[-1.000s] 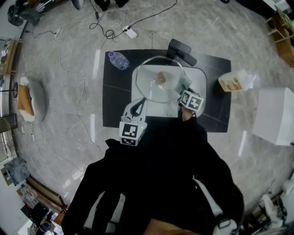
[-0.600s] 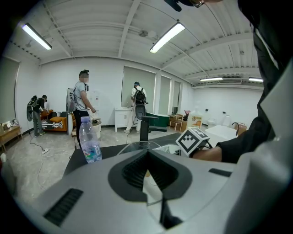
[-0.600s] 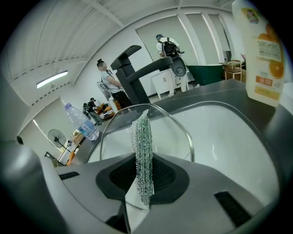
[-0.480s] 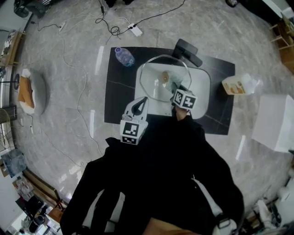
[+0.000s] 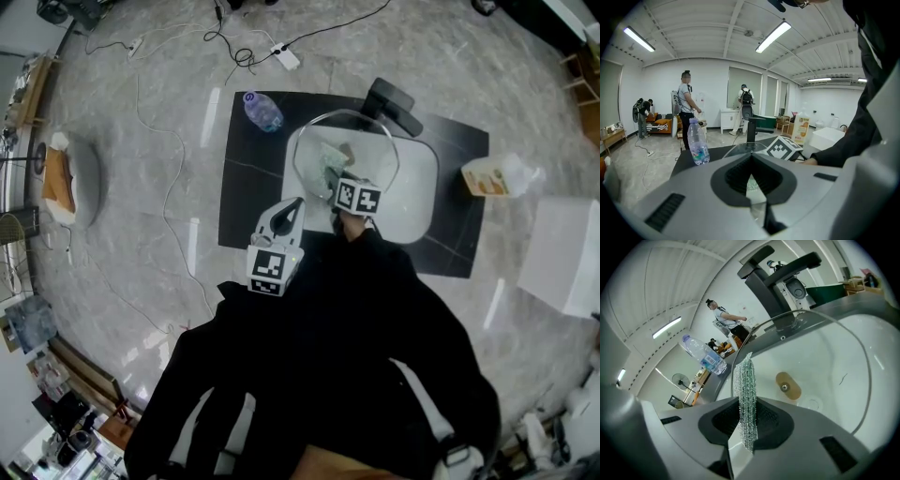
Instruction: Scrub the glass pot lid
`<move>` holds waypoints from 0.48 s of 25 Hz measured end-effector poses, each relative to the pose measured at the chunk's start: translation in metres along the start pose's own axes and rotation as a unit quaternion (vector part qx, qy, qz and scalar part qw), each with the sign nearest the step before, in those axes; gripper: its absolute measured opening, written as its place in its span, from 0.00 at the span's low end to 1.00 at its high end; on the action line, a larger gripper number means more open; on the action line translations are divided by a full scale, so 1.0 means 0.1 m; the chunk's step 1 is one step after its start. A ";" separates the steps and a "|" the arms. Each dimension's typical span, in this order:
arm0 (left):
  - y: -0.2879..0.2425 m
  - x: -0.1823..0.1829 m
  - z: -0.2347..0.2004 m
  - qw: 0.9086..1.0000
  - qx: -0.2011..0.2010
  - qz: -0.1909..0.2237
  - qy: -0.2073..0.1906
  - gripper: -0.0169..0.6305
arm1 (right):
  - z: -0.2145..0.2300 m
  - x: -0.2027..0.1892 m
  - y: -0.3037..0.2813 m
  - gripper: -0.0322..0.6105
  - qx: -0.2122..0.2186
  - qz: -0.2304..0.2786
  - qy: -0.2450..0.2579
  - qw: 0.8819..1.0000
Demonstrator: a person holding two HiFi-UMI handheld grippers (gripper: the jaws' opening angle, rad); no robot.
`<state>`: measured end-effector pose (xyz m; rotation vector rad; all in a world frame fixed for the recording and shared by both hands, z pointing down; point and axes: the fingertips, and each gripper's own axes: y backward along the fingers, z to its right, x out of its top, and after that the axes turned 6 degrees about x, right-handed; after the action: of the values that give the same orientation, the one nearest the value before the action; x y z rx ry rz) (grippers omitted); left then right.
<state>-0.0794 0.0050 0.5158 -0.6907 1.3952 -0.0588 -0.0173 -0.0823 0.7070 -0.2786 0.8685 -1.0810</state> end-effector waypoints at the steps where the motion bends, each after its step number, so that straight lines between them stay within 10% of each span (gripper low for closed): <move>1: 0.00 0.00 -0.01 1.000 0.001 -0.001 0.001 0.02 | -0.01 -0.03 -0.05 0.15 0.005 -0.005 -0.005 1.000; 12: -0.01 -0.05 -0.05 1.000 0.008 -0.008 0.007 0.02 | -0.18 -0.27 -0.49 0.15 0.060 -0.037 -0.084 0.994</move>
<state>-0.0847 0.0038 0.5205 -0.6891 1.4011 -0.0864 -0.0677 -0.0789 0.7369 -0.2977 0.6448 -1.1569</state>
